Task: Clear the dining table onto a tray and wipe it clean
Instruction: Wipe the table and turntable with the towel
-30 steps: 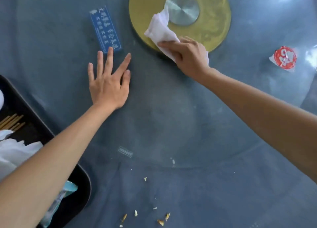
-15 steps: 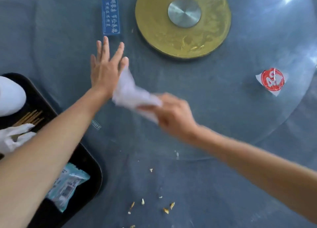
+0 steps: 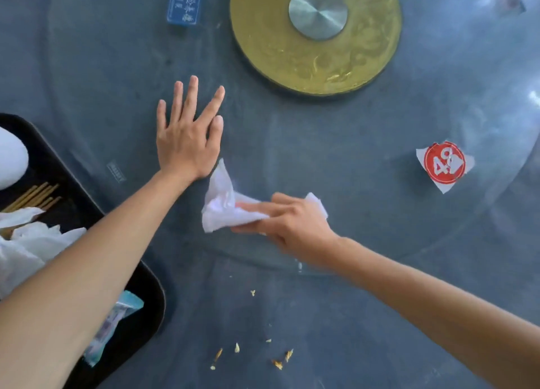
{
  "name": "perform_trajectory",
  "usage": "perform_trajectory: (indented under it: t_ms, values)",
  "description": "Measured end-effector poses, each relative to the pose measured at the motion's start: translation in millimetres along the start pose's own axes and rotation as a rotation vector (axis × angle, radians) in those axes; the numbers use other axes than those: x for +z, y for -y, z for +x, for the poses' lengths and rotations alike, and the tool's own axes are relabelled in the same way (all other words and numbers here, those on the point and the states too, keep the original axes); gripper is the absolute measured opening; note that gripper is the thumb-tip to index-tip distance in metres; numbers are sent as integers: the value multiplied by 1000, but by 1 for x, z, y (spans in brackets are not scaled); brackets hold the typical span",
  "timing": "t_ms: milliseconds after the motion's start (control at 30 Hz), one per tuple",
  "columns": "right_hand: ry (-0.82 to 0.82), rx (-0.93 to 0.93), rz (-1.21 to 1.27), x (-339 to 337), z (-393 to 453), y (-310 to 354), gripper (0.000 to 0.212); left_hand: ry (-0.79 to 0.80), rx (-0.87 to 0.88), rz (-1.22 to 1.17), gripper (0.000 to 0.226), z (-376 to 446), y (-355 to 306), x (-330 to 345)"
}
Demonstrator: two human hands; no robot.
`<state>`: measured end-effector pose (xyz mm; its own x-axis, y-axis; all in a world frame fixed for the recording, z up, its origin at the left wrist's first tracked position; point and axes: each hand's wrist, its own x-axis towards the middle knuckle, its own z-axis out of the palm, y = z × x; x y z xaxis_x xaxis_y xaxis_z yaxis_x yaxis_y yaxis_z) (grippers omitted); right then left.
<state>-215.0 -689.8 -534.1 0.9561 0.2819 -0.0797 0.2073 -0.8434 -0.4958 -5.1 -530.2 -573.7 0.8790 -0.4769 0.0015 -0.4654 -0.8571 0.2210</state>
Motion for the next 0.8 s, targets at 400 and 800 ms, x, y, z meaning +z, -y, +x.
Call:
perform_trajectory:
  t_ms: [400, 800]
  values:
    - [-455, 328, 9, -129, 55, -80, 42, 189, -112, -63, 56, 38, 0, -39]
    - [-112, 94, -14, -24, 14, -29, 68, 69, -78, -111, 51, -7, -35, -7]
